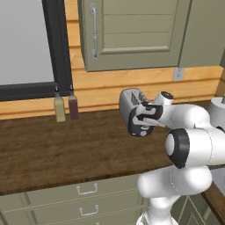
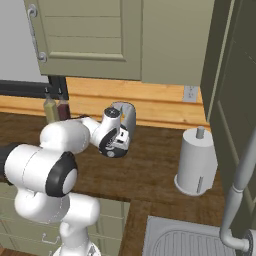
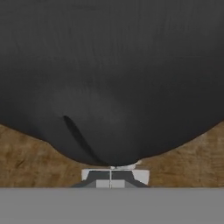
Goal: Start the toaster. Once the lever pops up, take the bread to the plate on the dining counter.
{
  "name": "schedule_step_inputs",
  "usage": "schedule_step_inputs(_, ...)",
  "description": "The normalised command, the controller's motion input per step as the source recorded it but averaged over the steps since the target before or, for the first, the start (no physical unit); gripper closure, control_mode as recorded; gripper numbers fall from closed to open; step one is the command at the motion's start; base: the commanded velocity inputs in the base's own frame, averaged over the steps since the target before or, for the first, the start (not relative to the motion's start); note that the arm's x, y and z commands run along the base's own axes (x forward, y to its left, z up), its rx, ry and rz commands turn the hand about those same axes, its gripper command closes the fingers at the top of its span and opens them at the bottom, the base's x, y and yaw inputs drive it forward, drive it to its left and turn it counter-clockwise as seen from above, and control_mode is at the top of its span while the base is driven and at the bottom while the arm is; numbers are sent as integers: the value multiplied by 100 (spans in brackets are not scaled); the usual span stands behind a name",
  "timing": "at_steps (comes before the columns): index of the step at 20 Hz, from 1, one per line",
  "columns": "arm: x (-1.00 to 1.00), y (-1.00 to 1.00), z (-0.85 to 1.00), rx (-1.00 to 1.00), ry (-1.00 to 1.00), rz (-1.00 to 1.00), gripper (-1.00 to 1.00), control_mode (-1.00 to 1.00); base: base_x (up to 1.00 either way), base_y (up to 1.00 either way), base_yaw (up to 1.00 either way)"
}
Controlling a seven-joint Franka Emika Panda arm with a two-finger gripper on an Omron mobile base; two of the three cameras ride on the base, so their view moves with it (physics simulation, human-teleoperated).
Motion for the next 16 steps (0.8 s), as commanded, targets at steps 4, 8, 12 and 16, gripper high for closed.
schedule_step_inputs(4,-72,1,16,2,-1,0,100,-100,0,0,0)
schedule_step_inputs(8,-75,0,96,1,0,1,100,-100,0,0,0)
schedule_step_inputs(12,-51,0,100,0,0,0,100,-100,0,0,0)
schedule_step_inputs(16,-52,-7,100,-1,-3,7,100,-100,0,0,0)
